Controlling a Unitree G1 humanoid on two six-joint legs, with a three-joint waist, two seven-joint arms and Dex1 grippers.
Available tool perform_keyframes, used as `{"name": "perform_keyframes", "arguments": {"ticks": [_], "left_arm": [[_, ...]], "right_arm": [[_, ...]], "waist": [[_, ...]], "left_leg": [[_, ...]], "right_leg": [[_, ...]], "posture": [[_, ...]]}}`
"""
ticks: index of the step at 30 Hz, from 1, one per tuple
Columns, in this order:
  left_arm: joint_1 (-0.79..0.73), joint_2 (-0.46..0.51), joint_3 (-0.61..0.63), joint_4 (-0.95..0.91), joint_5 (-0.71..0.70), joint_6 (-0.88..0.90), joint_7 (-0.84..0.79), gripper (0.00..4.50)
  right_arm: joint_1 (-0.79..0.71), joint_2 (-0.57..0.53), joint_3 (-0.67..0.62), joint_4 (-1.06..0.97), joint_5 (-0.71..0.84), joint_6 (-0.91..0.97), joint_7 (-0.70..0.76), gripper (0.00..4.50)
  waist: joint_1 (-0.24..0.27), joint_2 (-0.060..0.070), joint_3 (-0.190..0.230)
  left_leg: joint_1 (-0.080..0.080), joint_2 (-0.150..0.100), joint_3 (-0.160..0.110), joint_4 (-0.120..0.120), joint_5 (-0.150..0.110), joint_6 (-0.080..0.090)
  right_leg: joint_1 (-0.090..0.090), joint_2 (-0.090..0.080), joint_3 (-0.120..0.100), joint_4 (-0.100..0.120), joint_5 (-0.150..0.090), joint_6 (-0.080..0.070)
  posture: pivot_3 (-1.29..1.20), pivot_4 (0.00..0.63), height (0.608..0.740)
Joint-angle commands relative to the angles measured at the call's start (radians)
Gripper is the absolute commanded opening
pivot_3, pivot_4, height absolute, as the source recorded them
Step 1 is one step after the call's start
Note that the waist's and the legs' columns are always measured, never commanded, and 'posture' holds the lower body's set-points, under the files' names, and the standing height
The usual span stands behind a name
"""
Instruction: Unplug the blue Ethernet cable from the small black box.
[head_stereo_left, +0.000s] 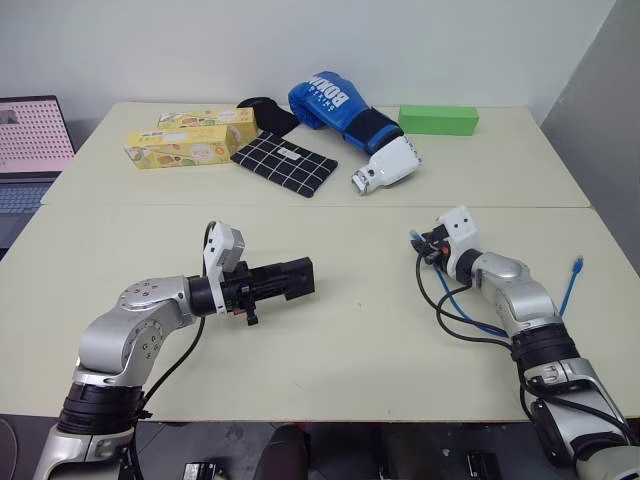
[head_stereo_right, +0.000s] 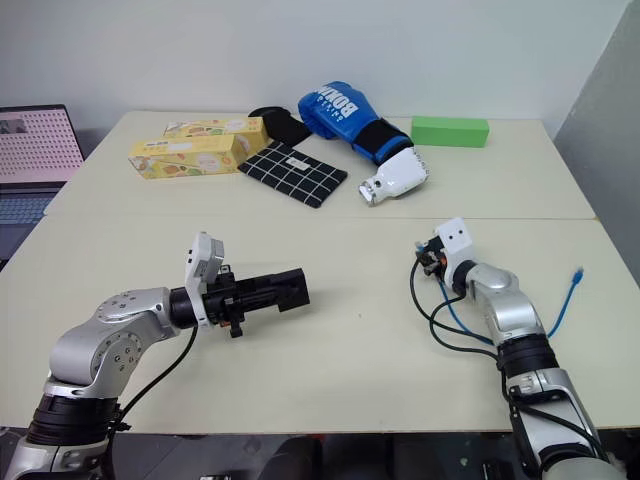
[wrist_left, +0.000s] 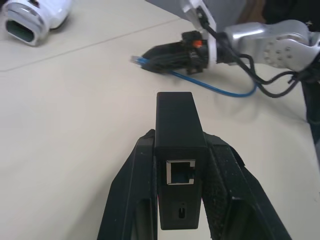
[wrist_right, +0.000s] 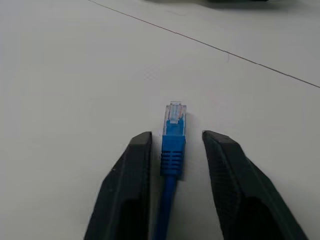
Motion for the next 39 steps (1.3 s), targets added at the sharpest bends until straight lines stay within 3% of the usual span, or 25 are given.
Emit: {"name": "perform_keyframes", "arguments": {"ticks": [1, 5, 10, 13, 19, 27, 29, 39], "left_arm": [[-0.030, -0.019, 0.046, 0.023, 0.036, -0.030, 0.084, 0.79], [-0.033, -0.055, 0.097, 0.078, 0.066, -0.083, 0.167, 0.79], [-0.026, -0.090, 0.148, 0.163, 0.160, -0.228, 0.276, 0.79], [-0.020, -0.132, 0.175, 0.262, 0.259, -0.415, 0.378, 0.79], [-0.037, -0.210, 0.212, 0.400, 0.294, -0.572, 0.460, 0.79], [-0.067, -0.245, 0.215, 0.599, 0.317, -0.692, 0.475, 0.79], [-0.067, -0.246, 0.213, 0.633, 0.324, -0.709, 0.475, 1.50], [0.004, -0.247, 0.202, 0.607, 0.331, -0.719, 0.448, 3.58]], "right_arm": [[0.022, -0.035, -0.027, -0.106, 0.025, 0.045, 0.064, 2.58], [0.073, -0.143, -0.010, -0.333, 0.018, 0.000, 0.192, 3.56], [0.085, -0.183, 0.014, -0.575, 0.118, 0.044, 0.327, 3.56], [0.046, -0.129, 0.076, -0.653, 0.153, 0.131, 0.333, 3.56], [-0.036, -0.029, 0.134, -0.647, 0.160, 0.245, 0.300, 3.56], [-0.058, 0.002, 0.181, -0.639, 0.140, 0.257, 0.311, 3.56], [-0.059, -0.001, 0.187, -0.639, 0.138, 0.256, 0.317, 3.61], [-0.050, -0.019, 0.189, -0.651, 0.130, 0.267, 0.326, 3.61]], "waist": [[0.000, 0.000, 0.000], [0.001, 0.000, 0.000], [-0.004, 0.000, 0.000], [-0.005, 0.000, 0.000], [0.006, 0.000, 0.000], [0.006, -0.001, -0.001], [0.004, -0.001, -0.001], [0.000, -0.001, -0.001]], "left_leg": [[0.000, 0.000, 0.000, 0.000, 0.000, 0.000], [-0.001, 0.000, -0.001, 0.000, 0.000, 0.000], [0.000, 0.000, 0.000, 0.000, 0.000, 0.000], [0.001, 0.001, -0.002, 0.000, 0.000, 0.000], [-0.001, 0.000, -0.003, 0.002, 0.000, 0.000], [-0.002, -0.002, -0.004, 0.003, 0.000, 0.000], [-0.002, -0.002, -0.004, 0.003, 0.000, 0.000], [-0.001, -0.001, -0.004, 0.002, 0.000, 0.000]], "right_leg": [[0.000, 0.000, 0.000, 0.000, 0.000, 0.000], [0.000, 0.000, -0.001, 0.000, 0.000, 0.000], [0.000, -0.001, 0.000, -0.001, 0.000, 0.000], [0.000, 0.000, -0.001, 0.000, 0.000, 0.000], [0.000, -0.002, -0.002, 0.000, 0.001, -0.001], [0.000, -0.002, -0.003, 0.000, 0.001, 0.000], [0.000, -0.002, -0.003, 0.000, 0.001, 0.000], [0.000, -0.002, -0.003, 0.000, 0.001, 0.000]], "posture": [[0.00, 0.150, 0.740], [0.00, 0.150, 0.740], [0.00, 0.150, 0.740], [0.00, 0.150, 0.740], [0.00, 0.150, 0.740], [0.00, 0.150, 0.740], [0.00, 0.150, 0.740], [0.00, 0.150, 0.740]]}}
